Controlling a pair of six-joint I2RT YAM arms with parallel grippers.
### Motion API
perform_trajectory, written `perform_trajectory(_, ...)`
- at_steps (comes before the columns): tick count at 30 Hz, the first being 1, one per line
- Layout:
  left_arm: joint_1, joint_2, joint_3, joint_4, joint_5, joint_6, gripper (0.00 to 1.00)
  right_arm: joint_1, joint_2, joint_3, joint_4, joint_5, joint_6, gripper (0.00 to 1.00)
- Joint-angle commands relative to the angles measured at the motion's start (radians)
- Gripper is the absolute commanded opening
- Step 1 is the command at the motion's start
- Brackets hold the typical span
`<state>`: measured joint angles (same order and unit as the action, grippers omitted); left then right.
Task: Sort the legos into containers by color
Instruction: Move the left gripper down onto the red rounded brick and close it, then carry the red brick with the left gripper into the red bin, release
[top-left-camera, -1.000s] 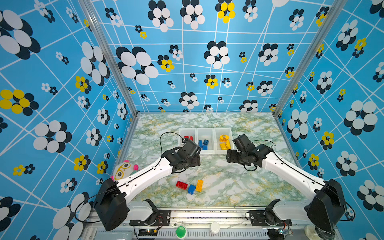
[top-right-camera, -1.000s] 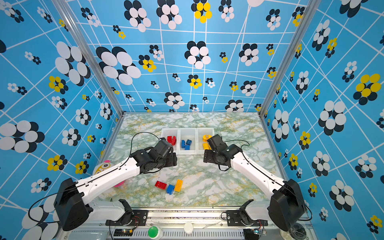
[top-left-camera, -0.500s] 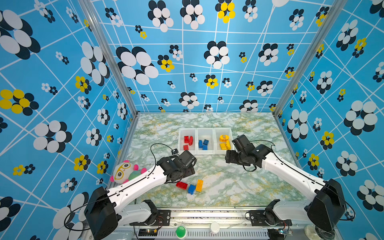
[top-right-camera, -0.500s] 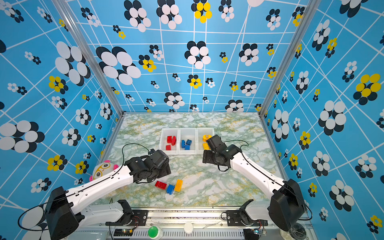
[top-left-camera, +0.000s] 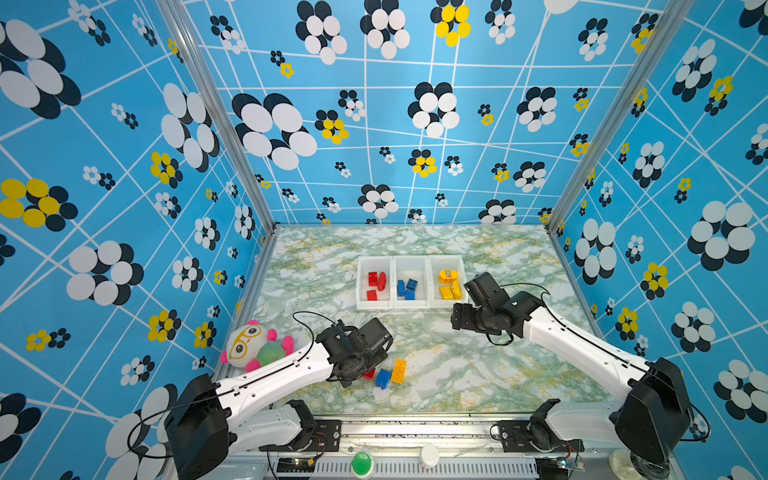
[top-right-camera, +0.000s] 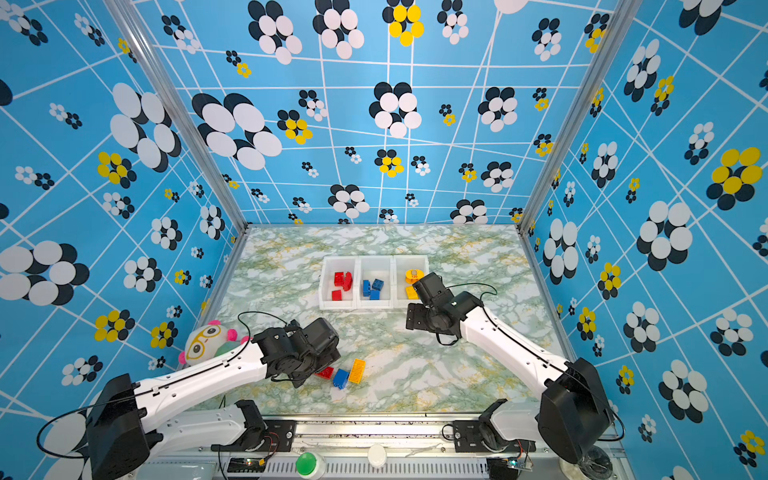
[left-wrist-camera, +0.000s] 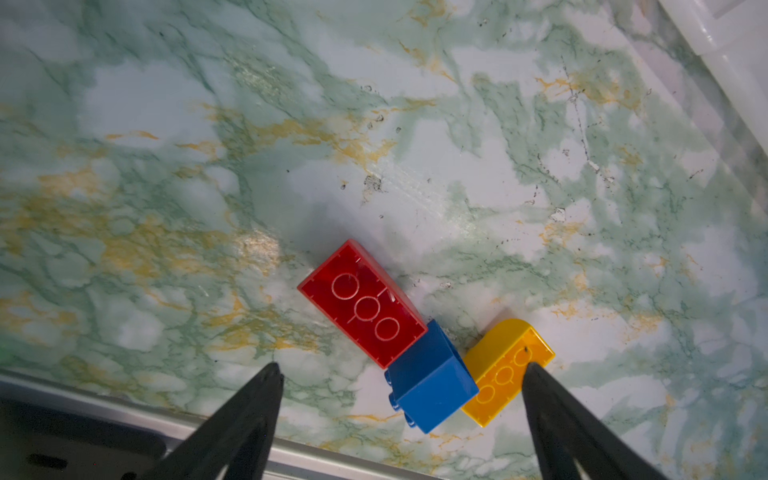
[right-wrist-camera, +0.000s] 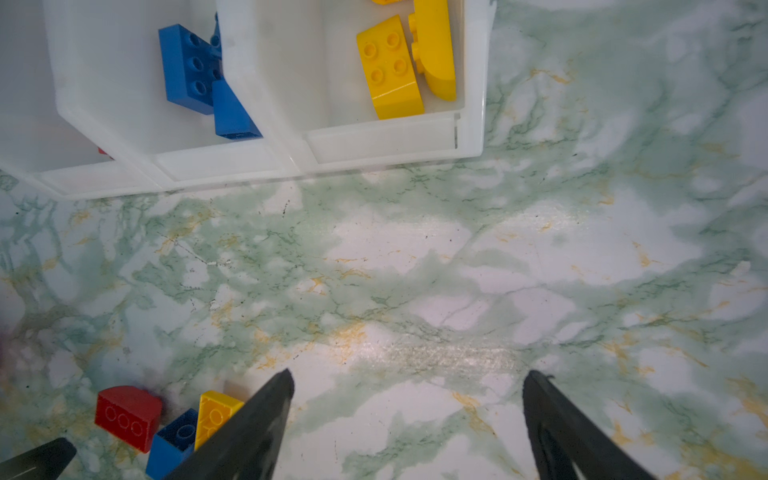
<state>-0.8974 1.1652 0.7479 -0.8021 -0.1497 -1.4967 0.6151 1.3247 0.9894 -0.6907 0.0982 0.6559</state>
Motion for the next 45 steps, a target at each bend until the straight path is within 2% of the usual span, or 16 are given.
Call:
perform_trajectory(1,-0.007,0.020,-0.035,0.034,-0.006,-0.088,0.92,0.007,-0.015,-0.002,0.006,0.004,0.004,0.89)
perform_trajectory(26,-0.005,0.146,-0.110,0.197,0.030,-0.163,0.74,0.007,-0.015,0.013,-0.006,0.007,0.001,0.89)
perform_trajectory(31,-0.003,0.162,-0.115,0.211,0.029,-0.161,0.65,0.007,-0.013,0.013,-0.007,0.008,0.003,0.89)
perform_trajectory(45,-0.004,0.143,-0.103,0.177,0.003,-0.136,0.31,0.007,-0.012,0.023,-0.010,0.009,-0.001,0.89)
